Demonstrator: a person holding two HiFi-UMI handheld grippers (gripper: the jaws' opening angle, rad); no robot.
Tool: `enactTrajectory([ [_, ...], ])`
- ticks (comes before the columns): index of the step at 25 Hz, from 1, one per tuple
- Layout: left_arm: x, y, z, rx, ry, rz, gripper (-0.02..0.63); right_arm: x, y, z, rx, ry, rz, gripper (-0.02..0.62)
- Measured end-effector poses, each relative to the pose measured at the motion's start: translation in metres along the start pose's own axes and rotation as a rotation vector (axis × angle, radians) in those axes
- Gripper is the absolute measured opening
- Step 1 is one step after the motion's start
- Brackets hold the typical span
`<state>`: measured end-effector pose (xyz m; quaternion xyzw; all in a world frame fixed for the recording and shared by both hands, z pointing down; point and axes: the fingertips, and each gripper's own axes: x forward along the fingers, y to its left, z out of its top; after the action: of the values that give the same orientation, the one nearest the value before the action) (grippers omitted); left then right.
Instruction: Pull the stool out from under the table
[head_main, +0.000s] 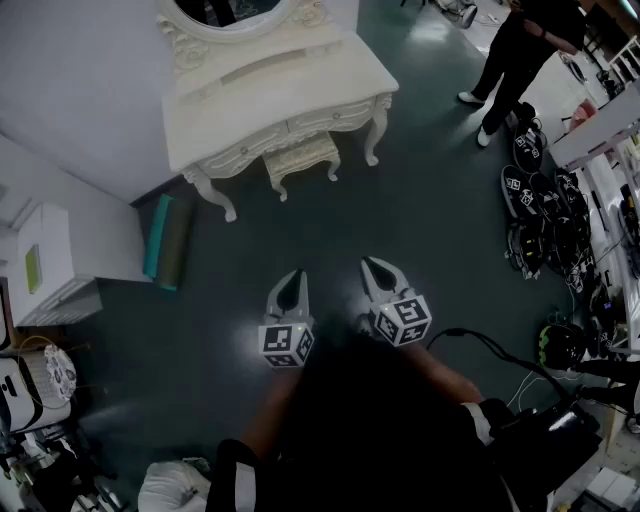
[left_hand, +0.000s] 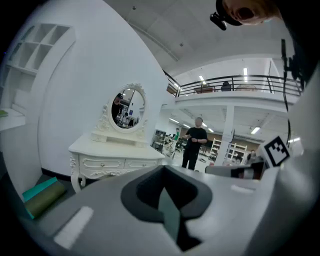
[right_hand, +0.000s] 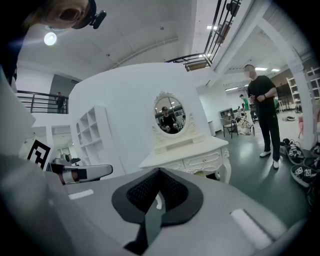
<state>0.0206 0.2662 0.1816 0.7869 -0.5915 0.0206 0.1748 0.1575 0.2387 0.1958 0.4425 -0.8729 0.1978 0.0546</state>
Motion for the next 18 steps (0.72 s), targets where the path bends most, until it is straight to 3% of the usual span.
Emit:
enactTrajectory([
  [18, -0.008, 0.022, 0.003, -0.031, -0.019, 0.001, 0.006, 0.011, 0.012, 0.001, 0.017, 0.001, 0.0, -0.003],
])
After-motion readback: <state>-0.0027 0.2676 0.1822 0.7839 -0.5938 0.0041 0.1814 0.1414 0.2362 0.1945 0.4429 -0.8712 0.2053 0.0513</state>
